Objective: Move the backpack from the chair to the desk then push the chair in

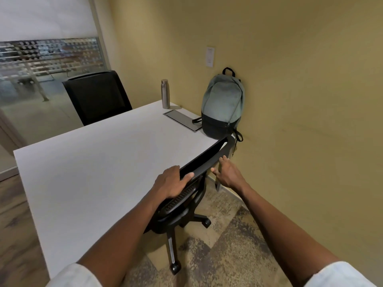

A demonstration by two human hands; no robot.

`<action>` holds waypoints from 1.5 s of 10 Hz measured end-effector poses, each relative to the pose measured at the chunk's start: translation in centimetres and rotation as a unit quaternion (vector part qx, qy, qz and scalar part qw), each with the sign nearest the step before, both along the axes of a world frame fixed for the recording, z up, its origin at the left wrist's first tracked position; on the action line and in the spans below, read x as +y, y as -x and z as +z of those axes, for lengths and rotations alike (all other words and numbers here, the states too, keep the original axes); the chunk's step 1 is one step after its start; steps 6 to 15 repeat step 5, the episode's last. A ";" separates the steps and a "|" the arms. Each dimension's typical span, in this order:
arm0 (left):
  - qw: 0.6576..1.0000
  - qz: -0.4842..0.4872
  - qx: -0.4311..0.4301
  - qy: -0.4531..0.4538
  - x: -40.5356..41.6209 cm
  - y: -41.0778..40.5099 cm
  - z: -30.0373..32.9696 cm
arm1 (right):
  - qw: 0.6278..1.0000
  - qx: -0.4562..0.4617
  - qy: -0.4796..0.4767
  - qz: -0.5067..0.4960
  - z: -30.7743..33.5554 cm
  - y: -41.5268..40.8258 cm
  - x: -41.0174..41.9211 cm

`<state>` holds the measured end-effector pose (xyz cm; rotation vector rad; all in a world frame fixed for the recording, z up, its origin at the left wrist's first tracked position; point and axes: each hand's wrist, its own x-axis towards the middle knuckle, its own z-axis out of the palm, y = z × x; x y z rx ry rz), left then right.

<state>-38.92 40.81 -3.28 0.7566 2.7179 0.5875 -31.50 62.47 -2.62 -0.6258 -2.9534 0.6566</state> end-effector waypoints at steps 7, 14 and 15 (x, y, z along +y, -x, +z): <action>0.994 -0.057 0.055 -0.077 -9.0 -2.5 1.5 | 0.996 0.056 -0.048 -0.044 0.1 -7.2 -6.4; 0.994 -0.057 0.055 -0.077 -9.0 -2.5 1.5 | 0.996 0.056 -0.048 -0.044 0.1 -7.2 -6.4; 0.994 -0.057 0.055 -0.077 -9.0 -2.5 1.5 | 0.996 0.056 -0.048 -0.044 0.1 -7.2 -6.4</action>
